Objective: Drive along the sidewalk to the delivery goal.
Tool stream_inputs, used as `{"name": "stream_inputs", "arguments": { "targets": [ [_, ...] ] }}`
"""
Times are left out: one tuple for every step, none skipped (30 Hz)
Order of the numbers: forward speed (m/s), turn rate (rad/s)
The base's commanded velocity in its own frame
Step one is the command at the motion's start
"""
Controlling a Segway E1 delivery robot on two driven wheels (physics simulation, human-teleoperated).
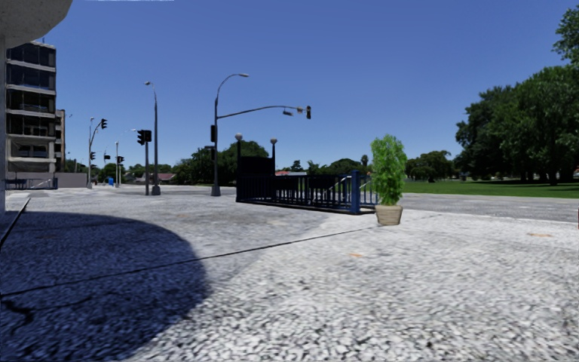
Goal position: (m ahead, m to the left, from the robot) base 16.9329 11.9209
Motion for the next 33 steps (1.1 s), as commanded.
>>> {"name": "stream_inputs", "arguments": {
  "targets": [
    [2.0,0.32],
    [2.0,0.33],
    [2.0,0.34],
    [2.0,0.34],
    [2.0,0.34],
    [2.0,0.34],
    [2.0,0.34],
    [2.0,0.34],
    [2.0,0.34],
    [2.0,0.34],
    [2.0,0.34],
    [2.0,0.34],
    [2.0,0.34],
    [2.0,0.34],
    [2.0,0.34],
    [2.0,0.34],
    [2.0,0.34],
    [2.0,0.34],
    [2.0,0.34],
    [2.0,0.34],
    [2.0,0.35],
    [2.0,0.36],
    [2.0,0.38],
    [2.0,0.39],
    [2.0,0.39],
    [2.0,0.39],
    [2.0,0.4],
    [2.0,0.4],
    [2.0,0.4],
    [2.0,0.4],
    [2.0,0.4],
    [2.0,0.4],
    [2.0,0.4]
  ]
}}
